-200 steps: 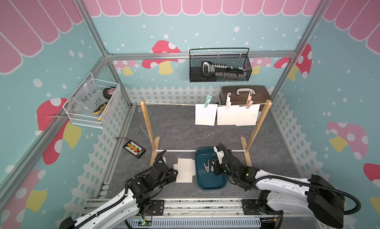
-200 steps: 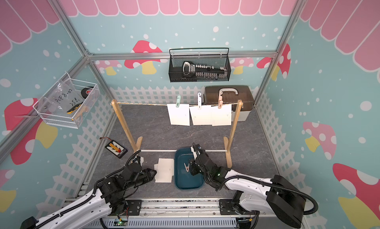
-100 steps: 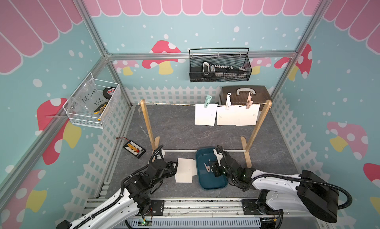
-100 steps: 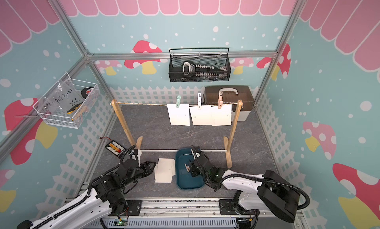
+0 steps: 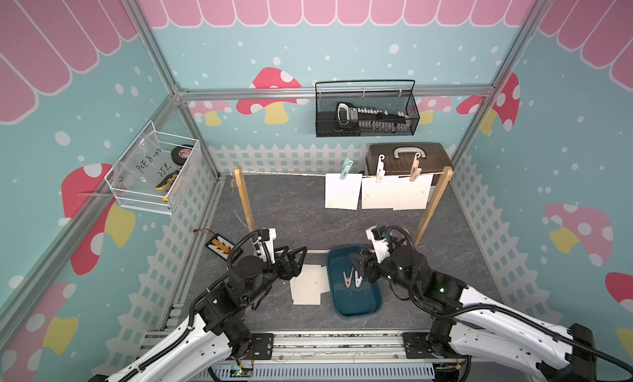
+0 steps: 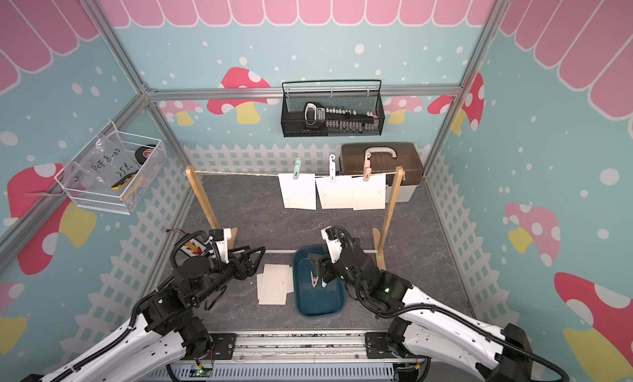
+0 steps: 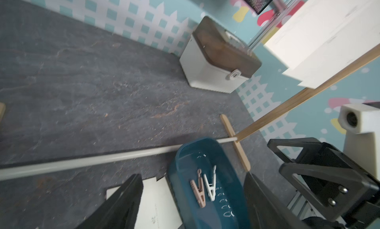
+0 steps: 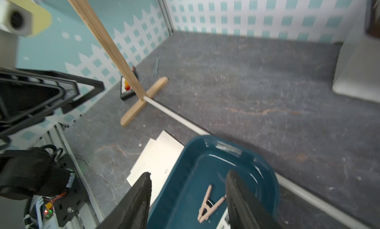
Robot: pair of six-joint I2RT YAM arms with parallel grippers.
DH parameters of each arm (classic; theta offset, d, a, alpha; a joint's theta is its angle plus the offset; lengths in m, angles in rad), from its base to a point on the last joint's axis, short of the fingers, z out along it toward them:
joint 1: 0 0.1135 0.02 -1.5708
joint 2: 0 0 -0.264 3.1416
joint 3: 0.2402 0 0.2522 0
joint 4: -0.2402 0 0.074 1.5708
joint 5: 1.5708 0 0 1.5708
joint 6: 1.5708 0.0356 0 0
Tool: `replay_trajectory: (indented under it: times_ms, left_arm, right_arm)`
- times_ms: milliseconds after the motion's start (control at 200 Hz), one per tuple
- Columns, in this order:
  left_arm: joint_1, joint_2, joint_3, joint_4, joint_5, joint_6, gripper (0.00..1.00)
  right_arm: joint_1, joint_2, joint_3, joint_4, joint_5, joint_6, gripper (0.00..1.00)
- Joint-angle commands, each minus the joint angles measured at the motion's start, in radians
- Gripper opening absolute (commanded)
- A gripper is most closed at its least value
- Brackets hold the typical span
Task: Remove the postcards from the strings
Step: Place the postcard on the postcard, then pinch the postcard on the clothesline.
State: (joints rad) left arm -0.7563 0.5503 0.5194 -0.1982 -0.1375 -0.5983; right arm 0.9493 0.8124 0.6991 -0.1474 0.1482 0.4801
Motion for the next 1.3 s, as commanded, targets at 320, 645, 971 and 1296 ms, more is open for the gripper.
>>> replay_trajectory:
  times_ms: [320, 645, 971, 1296]
  left_arm:
    - [-0.003, 0.198, 0.048, 0.463, 0.100, 0.203, 0.89]
    - [0.051, 0.384, 0.116, 0.729, 0.220, 0.257, 0.90]
    - [0.160, 0.483, 0.092, 0.971, 0.331, 0.194, 0.91]
    - [0.221, 0.604, 0.137, 1.051, 0.474, 0.141, 0.91]
  right_arm:
    - [-0.026, 0.008, 0.480, -0.360, 0.160, -0.354, 0.65]
    - [-0.168, 0.185, 0.797, -0.444, -0.145, -0.452, 0.68]
    - [-0.190, 0.324, 1.023, -0.483, -0.238, -0.491, 0.68]
    - [-0.194, 0.378, 1.093, -0.508, -0.292, -0.423, 0.68]
